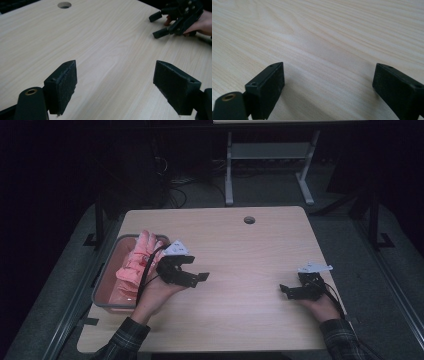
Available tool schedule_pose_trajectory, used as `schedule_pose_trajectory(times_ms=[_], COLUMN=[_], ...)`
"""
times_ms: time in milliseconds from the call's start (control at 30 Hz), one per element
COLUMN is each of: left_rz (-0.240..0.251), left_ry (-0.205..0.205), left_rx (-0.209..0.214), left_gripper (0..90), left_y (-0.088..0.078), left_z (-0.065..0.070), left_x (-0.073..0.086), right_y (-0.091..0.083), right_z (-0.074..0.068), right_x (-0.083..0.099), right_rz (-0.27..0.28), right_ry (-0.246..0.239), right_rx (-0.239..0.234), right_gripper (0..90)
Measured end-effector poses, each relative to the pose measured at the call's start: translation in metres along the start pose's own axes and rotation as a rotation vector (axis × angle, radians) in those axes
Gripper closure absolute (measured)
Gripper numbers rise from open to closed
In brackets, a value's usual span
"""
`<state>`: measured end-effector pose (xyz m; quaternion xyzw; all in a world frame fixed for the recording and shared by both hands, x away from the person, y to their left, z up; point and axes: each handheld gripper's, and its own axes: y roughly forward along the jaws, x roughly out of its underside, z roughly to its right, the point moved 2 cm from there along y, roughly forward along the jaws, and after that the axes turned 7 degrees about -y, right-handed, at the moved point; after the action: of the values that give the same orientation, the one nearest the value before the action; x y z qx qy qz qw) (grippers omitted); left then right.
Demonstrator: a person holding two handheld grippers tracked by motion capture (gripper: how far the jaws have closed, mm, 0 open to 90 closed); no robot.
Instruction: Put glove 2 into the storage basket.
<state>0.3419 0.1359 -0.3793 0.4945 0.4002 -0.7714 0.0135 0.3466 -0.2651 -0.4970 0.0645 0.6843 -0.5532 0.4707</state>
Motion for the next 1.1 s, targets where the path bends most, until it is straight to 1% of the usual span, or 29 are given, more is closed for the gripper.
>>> schedule_pose_trajectory(times_ms=[33, 100, 133, 167, 267, 333, 400, 467, 500, 633, 700, 767, 867, 900, 967, 1000, 1033, 1100], left_rz=[-0.007, -0.008, -0.008, -0.023, -0.033, -0.044, -0.047, -0.064, -0.069, -0.103, -0.12, -0.127, -0.134, -0.135, -0.159, -0.165, -0.179, -0.191], left_ry=[-0.003, 0.007, 0.008, 0.015, 0.019, 0.035, 0.035, 0.048, 0.048, 0.066, 0.074, 0.082, 0.084, 0.089, 0.107, 0.103, 0.114, 0.132], left_rx=[0.006, 0.017, 0.016, 0.014, 0.024, 0.022, 0.02, 0.016, 0.017, 0.008, -0.004, -0.022, -0.029, -0.034, -0.04, -0.039, -0.05, -0.06], left_gripper=[18.8, 18.8, 18.8, 18.8, 18.8, 18.7, 18.7, 18.8, 18.7, 18.7, 18.7, 18.5, 18.1, 17.7, 16.6, 15.7, 15.6, 15.6], left_y=[0.003, 0.009, 0.013, 0.016, 0.025, 0.03, 0.036, 0.042, 0.044, 0.056, 0.061, 0.065, 0.068, 0.07, 0.073, 0.075, 0.077, 0.079], left_z=[0.002, 0.005, 0.007, 0.008, 0.011, 0.013, 0.015, 0.015, 0.015, 0.015, 0.015, 0.014, 0.011, 0.011, 0.009, 0.009, 0.007, 0.006], left_x=[0.002, 0.006, 0.008, 0.011, 0.019, 0.024, 0.029, 0.035, 0.037, 0.049, 0.054, 0.058, 0.064, 0.066, 0.07, 0.071, 0.073, 0.076], right_y=[0.0, 0.0, 0.0, 0.0, 0.0, 0.0, 0.0, 0.0, 0.0, 0.0, 0.0, 0.0, 0.0, 0.0, 0.0, 0.0, 0.0, 0.0], right_z=[0.0, 0.0, 0.0, 0.0, 0.0, 0.0, 0.0, 0.0, 0.0, 0.0, 0.0, 0.0, 0.0, 0.0, -0.001, -0.001, -0.001, -0.001], right_x=[0.0, 0.0, 0.0, 0.0, 0.0, 0.0, 0.0, 0.0, 0.0, 0.0, 0.0, 0.0, 0.0, 0.0, 0.0, 0.0, 0.0, 0.0], right_rz=[-0.001, 0.0, -0.001, 0.0, 0.0, 0.0, 0.0, 0.0, 0.0, 0.0, 0.0, 0.0, 0.001, 0.002, 0.002, 0.001, 0.002, 0.001], right_ry=[0.001, 0.0, 0.001, 0.0, 0.0, 0.0, 0.0, 0.0, 0.0, 0.0, 0.0, 0.0, -0.004, -0.007, -0.009, -0.01, -0.01, -0.012], right_rx=[-0.001, 0.0, 0.0, 0.0, 0.0, 0.0, 0.0, 0.0, 0.0, 0.0, 0.0, 0.0, -0.004, -0.006, -0.007, -0.007, -0.008, -0.008], right_gripper=[10.3, 10.3, 10.3, 10.3, 10.3, 10.3, 10.3, 10.3, 10.3, 10.4, 10.3, 10.3, 10.3, 10.3, 10.3, 10.3, 10.3, 10.3])
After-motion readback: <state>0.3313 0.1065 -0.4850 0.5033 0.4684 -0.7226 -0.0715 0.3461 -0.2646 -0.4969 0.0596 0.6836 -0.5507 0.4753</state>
